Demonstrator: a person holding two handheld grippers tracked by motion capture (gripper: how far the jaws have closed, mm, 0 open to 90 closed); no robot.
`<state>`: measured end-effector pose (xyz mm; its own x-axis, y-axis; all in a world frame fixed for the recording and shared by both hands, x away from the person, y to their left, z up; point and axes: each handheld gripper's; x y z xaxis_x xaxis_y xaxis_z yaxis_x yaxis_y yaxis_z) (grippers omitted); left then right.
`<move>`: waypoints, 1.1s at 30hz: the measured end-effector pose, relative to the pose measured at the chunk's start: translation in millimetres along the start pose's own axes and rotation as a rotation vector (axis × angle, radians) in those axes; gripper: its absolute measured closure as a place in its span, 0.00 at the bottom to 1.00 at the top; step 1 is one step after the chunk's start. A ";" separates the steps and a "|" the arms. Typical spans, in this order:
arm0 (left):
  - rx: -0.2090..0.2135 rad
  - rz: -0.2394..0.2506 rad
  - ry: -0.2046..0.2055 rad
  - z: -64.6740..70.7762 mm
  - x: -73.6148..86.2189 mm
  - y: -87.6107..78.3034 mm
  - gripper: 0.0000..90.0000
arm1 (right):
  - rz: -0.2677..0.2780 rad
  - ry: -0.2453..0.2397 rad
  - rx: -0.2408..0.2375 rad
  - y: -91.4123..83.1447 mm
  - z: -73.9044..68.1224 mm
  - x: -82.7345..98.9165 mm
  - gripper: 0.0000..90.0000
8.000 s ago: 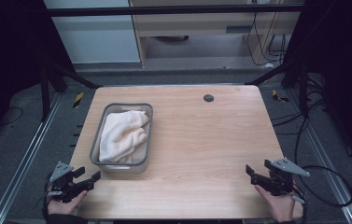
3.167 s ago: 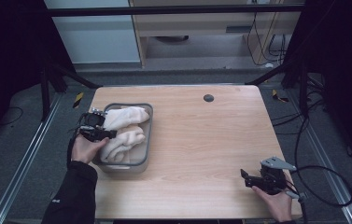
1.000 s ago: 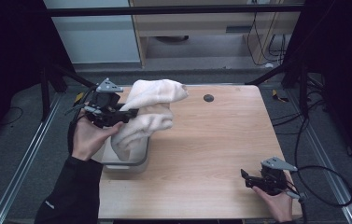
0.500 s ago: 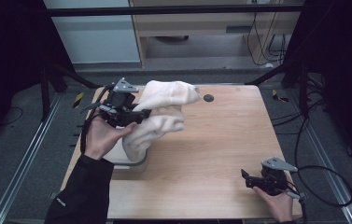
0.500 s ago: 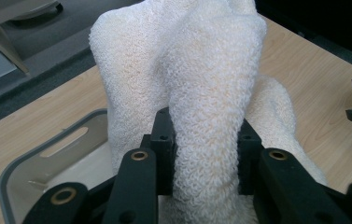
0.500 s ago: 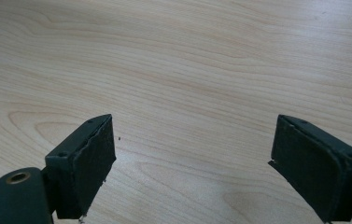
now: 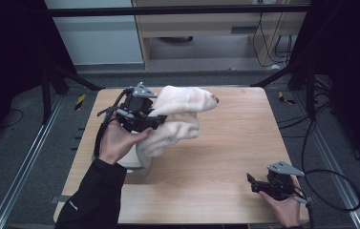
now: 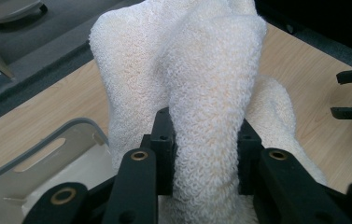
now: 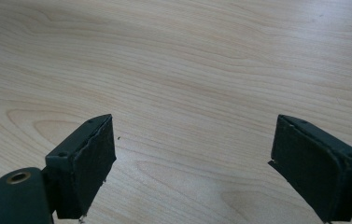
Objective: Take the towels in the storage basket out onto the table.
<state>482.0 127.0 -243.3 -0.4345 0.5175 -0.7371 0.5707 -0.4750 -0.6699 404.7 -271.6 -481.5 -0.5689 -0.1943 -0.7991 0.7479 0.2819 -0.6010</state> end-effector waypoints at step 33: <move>0.097 -0.063 0.044 42.3 -4.6 73.6 0.76 | -0.003 -0.032 0.015 1.1 -1.2 1.6 0.16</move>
<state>496.4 59.5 -293.0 -0.4351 0.5779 -0.6905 0.4724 -0.5063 -0.7214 404.2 -270.4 -483.5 -0.5603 -0.2254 -0.7970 0.7512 0.2670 -0.6036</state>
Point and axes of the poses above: each handheld gripper's, and its own axes: y roughly forward along the jaws, x roughly out of its underside, z roughly to its right, and after that the axes turned 1 degree about -x, right-handed
